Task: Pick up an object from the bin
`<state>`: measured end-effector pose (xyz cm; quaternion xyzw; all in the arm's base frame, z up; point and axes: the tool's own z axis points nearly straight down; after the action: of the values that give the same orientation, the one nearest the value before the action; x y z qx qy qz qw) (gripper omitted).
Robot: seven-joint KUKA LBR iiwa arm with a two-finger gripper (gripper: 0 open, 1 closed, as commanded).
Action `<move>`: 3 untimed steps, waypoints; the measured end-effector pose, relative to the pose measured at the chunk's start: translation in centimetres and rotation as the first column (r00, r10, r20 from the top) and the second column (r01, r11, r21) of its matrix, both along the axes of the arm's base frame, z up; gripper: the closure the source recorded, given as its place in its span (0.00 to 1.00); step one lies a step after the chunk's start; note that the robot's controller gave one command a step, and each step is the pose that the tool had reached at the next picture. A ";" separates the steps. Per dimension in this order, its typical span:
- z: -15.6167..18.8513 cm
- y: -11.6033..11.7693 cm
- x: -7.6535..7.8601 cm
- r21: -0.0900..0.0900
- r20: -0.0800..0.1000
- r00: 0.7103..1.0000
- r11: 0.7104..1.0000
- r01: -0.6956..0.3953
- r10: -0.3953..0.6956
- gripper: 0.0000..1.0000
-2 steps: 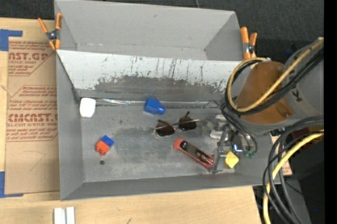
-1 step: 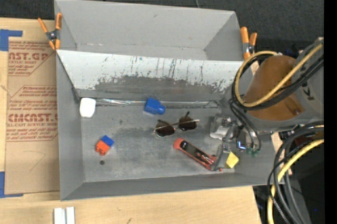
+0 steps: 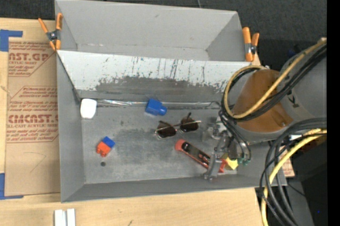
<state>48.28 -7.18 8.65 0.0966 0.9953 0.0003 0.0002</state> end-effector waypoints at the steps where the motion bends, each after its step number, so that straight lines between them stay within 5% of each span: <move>1: -1.8 -0.8 -0.3 0.002 0.000 0.984 0.984 0.178 -0.178 1.00; 3: -1.4 -0.8 -0.3 0.001 -0.003 0.984 0.984 0.178 -0.178 1.00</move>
Offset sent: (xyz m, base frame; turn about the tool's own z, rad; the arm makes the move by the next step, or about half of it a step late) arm 0.0000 0.0000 0.0000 0.0000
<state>47.94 -7.97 7.29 0.1851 0.9827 0.0010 -0.0012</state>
